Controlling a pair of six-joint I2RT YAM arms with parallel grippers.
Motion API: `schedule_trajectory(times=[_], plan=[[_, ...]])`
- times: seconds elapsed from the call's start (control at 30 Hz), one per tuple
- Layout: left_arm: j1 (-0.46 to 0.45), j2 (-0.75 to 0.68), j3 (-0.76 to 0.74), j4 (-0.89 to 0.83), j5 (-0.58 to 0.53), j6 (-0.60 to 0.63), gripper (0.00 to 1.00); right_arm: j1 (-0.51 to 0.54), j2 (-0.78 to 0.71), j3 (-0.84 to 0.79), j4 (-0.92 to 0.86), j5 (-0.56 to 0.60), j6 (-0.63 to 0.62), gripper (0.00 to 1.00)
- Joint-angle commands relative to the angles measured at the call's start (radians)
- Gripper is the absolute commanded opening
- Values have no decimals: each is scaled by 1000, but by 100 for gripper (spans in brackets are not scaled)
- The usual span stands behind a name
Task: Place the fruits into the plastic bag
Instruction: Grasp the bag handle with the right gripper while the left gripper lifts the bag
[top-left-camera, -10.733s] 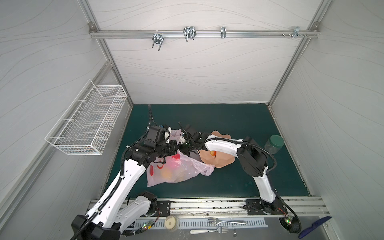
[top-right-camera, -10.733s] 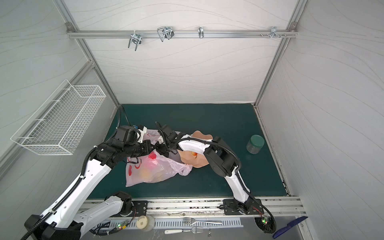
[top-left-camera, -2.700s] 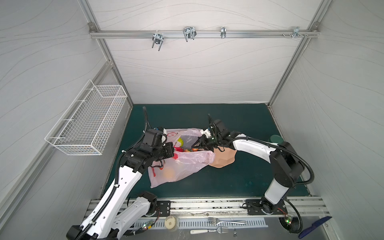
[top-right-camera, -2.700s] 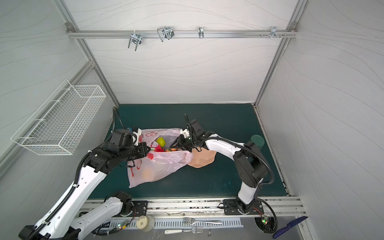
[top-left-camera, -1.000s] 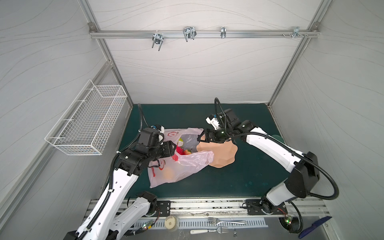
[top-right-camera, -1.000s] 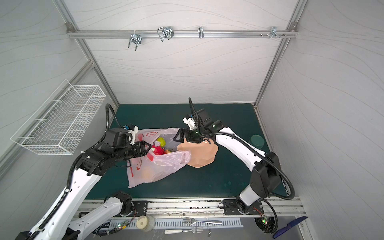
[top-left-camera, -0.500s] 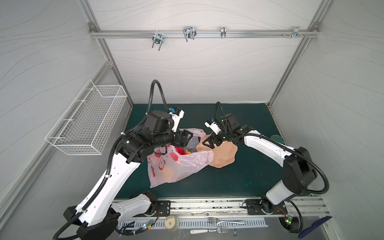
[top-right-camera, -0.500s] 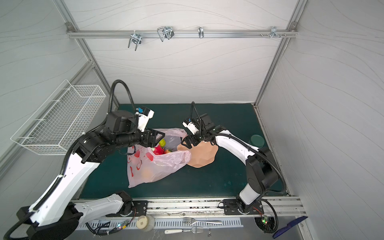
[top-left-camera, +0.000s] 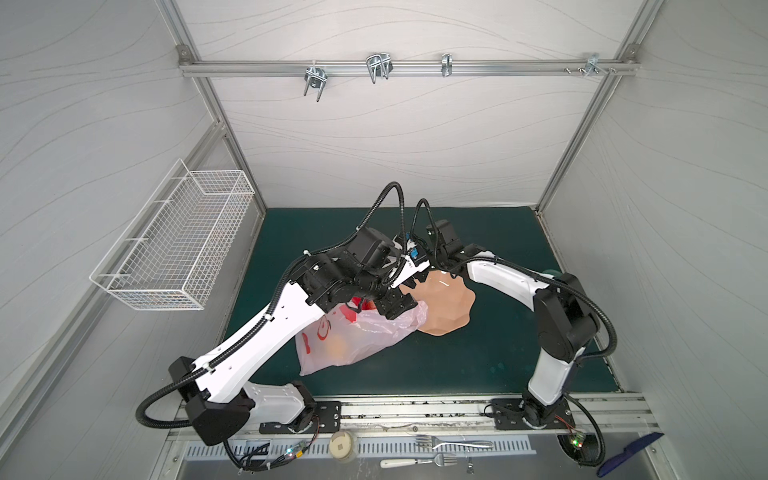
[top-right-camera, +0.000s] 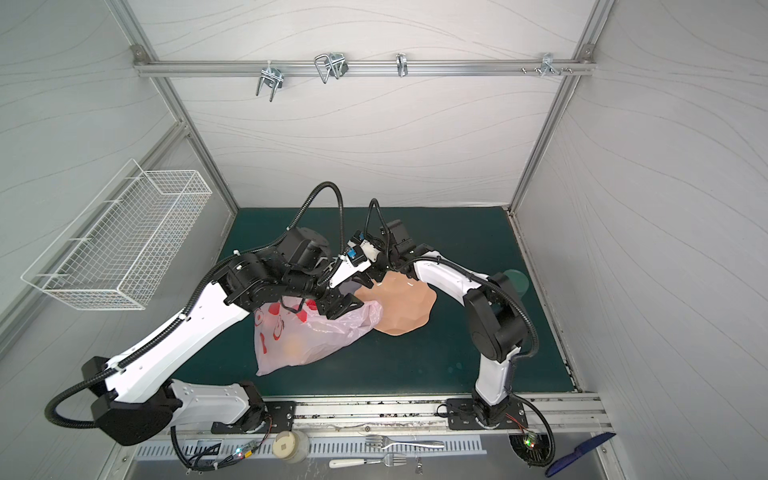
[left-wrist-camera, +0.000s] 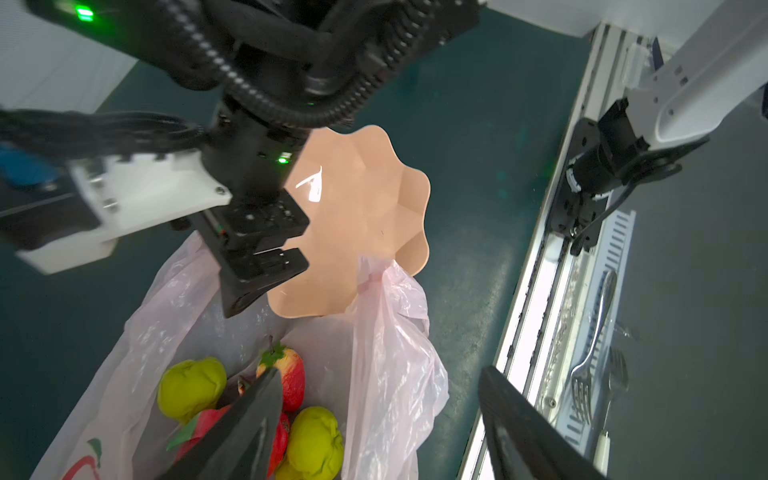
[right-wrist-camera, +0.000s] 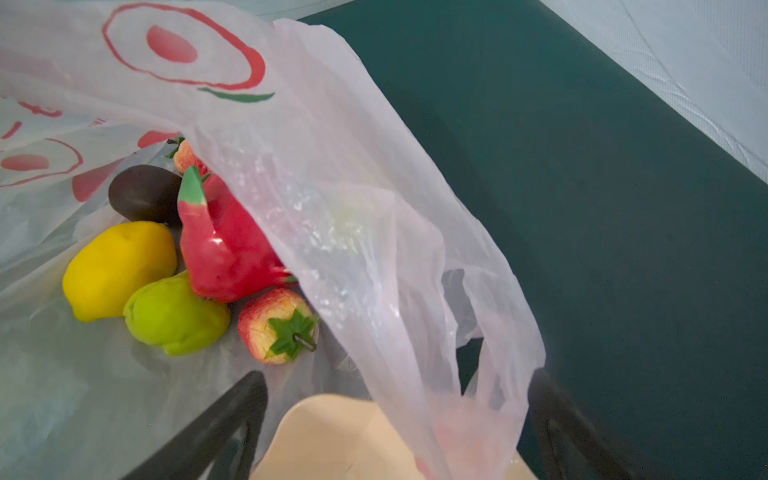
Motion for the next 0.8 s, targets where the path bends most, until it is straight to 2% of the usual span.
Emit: schedule_trajectory(times=[0.0,0.37,0.6,0.67,0.7,0.77], plan=[[-6,52,14,-22,51,134,77,9,40,45,10,-23,-71,99],[-11,150,-30,-55,64,251,76,11,120,99,-29,-6,-101,95],[-19,200,-72,1,14,277,72,11,150,125,-47,2,-97,83],[-20,213,-73,-3,30,280,64,12,150,128,-48,-10,-89,74],[-21,215,-72,-4,40,280,56,12,151,128,-51,-17,-87,68],[-21,210,-73,-7,63,279,31,12,153,131,-63,-31,-91,59]])
